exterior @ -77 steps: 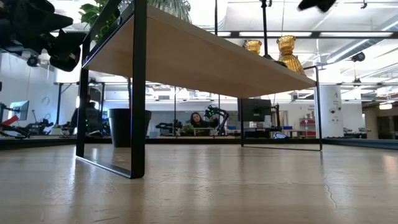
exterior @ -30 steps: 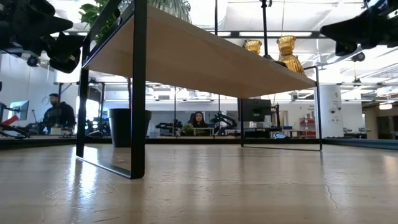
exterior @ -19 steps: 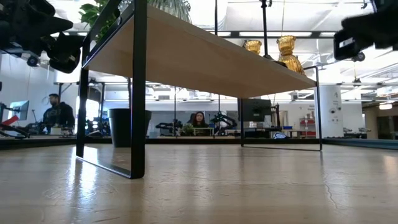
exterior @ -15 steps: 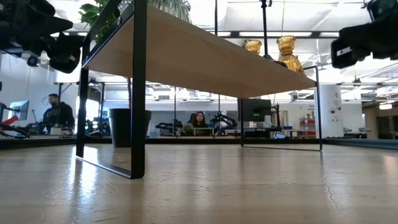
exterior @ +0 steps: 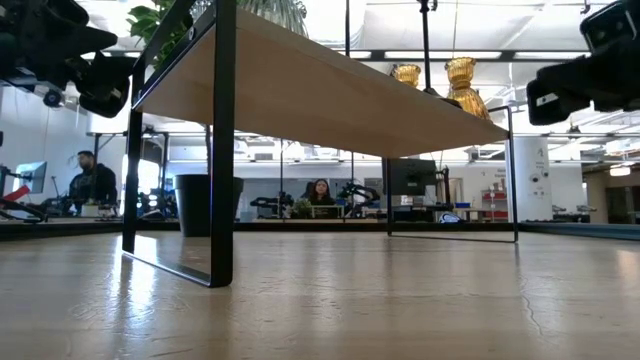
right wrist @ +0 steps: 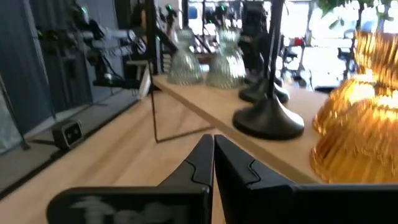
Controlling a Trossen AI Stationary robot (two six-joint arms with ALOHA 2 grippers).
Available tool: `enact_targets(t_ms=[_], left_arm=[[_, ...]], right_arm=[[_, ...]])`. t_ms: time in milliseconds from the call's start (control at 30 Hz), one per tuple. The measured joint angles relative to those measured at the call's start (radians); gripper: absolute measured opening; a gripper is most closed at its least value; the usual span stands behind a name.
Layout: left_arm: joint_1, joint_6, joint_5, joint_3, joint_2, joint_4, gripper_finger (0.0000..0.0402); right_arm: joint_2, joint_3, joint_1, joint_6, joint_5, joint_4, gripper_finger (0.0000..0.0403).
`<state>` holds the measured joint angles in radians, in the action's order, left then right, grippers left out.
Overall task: Pick & Place candle stick holders
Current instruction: Return to Home Position
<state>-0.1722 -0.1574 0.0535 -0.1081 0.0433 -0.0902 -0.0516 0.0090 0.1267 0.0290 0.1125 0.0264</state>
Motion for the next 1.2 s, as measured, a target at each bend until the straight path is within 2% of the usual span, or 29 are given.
enact_targets(t_ms=[300, 533, 867, 1200], left_arm=[[0.000, 0.000, 0.000, 0.000, 0.000, 0.000, 0.0193], [0.000, 0.000, 0.000, 0.000, 0.000, 0.000, 0.0193], [0.000, 0.000, 0.000, 0.000, 0.000, 0.000, 0.0193], [0.000, 0.000, 0.000, 0.000, 0.000, -0.001, 0.0193]], right_arm=[[-0.135, 0.000, 0.000, -0.003, -0.049, -0.008, 0.0008], [-0.181, 0.000, -0.001, -0.003, -0.065, -0.012, 0.0008], [-0.177, 0.000, -0.054, -0.003, -0.064, -0.011, 0.0008], [-0.045, 0.000, -0.053, -0.003, -0.064, -0.010, 0.0009]])
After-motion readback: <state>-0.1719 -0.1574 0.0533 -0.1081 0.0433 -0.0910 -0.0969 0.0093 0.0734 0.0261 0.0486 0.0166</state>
